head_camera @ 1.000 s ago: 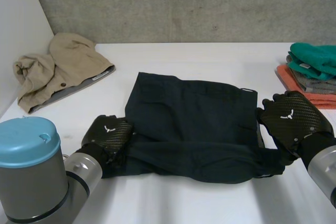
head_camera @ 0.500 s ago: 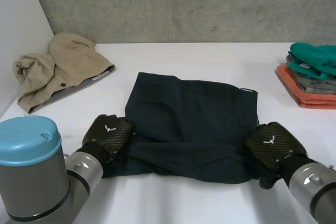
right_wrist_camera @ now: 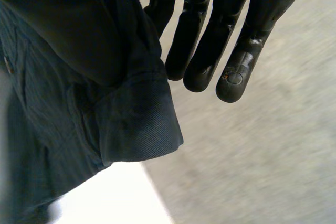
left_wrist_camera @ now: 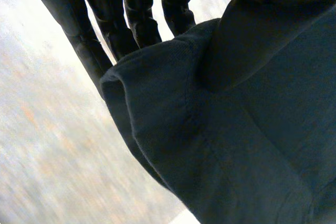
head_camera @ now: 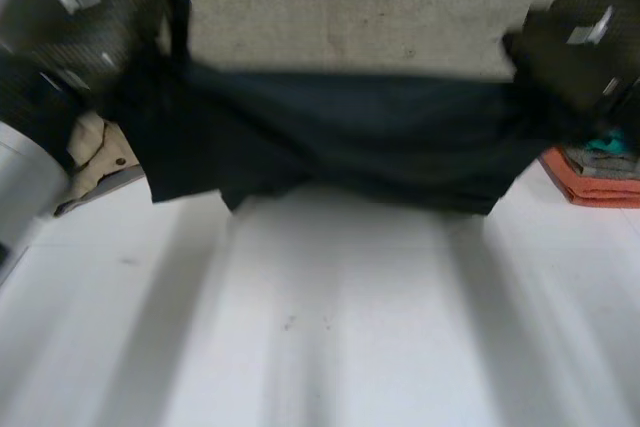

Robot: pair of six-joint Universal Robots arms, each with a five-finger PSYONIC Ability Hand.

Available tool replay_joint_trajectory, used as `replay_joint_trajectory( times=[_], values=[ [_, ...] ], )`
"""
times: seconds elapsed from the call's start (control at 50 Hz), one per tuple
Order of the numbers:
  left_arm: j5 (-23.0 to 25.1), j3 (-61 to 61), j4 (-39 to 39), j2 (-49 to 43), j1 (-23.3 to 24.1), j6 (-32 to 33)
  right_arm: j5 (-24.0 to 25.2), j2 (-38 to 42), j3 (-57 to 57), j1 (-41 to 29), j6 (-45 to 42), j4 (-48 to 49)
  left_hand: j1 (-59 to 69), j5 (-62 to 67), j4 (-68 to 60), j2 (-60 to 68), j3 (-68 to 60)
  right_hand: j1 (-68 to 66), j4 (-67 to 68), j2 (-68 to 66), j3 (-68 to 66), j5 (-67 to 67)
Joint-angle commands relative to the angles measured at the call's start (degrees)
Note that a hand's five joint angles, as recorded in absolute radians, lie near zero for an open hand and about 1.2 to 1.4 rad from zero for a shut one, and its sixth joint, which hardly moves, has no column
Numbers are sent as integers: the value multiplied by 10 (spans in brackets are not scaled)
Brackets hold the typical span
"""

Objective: Fold the laundry.

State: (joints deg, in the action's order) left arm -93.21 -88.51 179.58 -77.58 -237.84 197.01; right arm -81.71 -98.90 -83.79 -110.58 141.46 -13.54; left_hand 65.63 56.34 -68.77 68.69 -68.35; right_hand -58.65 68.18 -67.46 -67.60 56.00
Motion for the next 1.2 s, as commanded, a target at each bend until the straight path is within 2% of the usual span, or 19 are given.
replay_joint_trajectory(
  times=[0.02,0.16,0.28,0.36,0.44,0.54,0.62,0.68,0.74,0.8,0.9,1.02,1.2],
  values=[
    [1,90,-29,26,-1,0,-4,-9,129,2,1,-29,144,137,-112,113,-116,-213,118,-125,-124,140],
    [1,88,-27,-24,-3,0,-2,21,144,0,1,-32,144,137,-112,113,-116,-213,118,-125,-124,140],
    [1,91,-6,-127,-3,1,-6,132,142,-5,3,-28,144,137,-112,113,-116,-213,118,-125,-124,140],
    [1,110,61,-215,-14,8,-6,215,150,-6,8,-11,144,137,-112,113,-116,-213,118,-125,-124,140],
    [2,152,154,-300,-45,51,-25,291,181,-6,15,55,144,137,-112,113,-116,-213,118,-125,-124,140],
    [27,276,308,-407,-48,124,-92,365,248,-38,16,227,144,137,-112,113,-116,-213,118,-125,-124,140],
    [53,397,385,-463,-52,139,-122,399,324,-54,10,356,144,137,-112,113,-116,-213,118,-125,-124,140],
    [45,458,410,-479,-51,139,-121,411,373,-57,10,426,144,137,-112,113,-116,-213,118,-125,-124,140],
    [10,471,416,-478,-53,138,-119,412,393,-60,10,450,144,137,-112,113,-116,-213,118,-125,-124,140],
    [-19,450,415,-469,-49,130,-121,412,412,-68,12,454,144,137,-112,113,-116,-213,118,-125,-124,140],
    [-19,336,409,-396,-55,87,-119,413,384,-72,13,447,144,137,-112,113,-116,-213,118,-125,-124,140],
    [0,153,405,-339,-51,72,-115,412,274,-75,13,425,144,137,-112,113,-116,-213,118,-125,-124,140],
    [-3,-74,375,-340,-41,72,-99,468,128,-78,10,387,144,137,-112,113,-116,-213,118,-125,-124,140]
  ],
)
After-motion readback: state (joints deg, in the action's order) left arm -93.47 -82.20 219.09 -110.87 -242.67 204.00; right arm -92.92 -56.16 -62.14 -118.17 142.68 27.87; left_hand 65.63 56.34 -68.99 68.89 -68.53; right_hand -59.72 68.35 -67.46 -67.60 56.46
